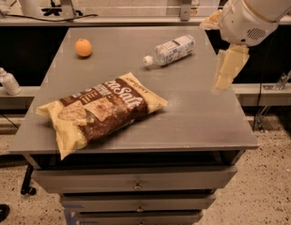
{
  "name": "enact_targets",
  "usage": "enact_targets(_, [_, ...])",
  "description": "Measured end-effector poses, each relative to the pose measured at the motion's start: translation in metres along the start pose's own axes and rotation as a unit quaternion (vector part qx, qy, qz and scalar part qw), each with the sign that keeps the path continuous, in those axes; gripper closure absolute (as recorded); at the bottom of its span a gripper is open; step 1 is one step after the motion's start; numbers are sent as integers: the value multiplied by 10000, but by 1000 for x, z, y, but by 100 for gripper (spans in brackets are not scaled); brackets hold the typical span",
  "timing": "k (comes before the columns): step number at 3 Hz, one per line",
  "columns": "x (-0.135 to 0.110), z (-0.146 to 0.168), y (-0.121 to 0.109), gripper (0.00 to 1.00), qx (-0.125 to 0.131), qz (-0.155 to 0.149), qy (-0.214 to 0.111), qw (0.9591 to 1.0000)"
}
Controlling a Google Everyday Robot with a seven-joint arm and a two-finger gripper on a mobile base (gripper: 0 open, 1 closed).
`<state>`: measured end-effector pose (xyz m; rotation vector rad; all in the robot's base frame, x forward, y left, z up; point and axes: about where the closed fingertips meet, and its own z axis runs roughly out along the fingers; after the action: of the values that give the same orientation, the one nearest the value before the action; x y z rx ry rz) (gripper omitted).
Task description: Place blue plastic bottle upright
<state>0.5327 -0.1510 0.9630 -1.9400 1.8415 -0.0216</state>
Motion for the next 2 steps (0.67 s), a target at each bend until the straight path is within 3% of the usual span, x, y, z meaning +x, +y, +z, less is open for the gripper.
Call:
enact_targets(1, [-24, 40, -35, 0, 107, -550, -343, 9978])
enact_targets(2, [-45, 76, -66, 0, 328, -977, -468, 9936])
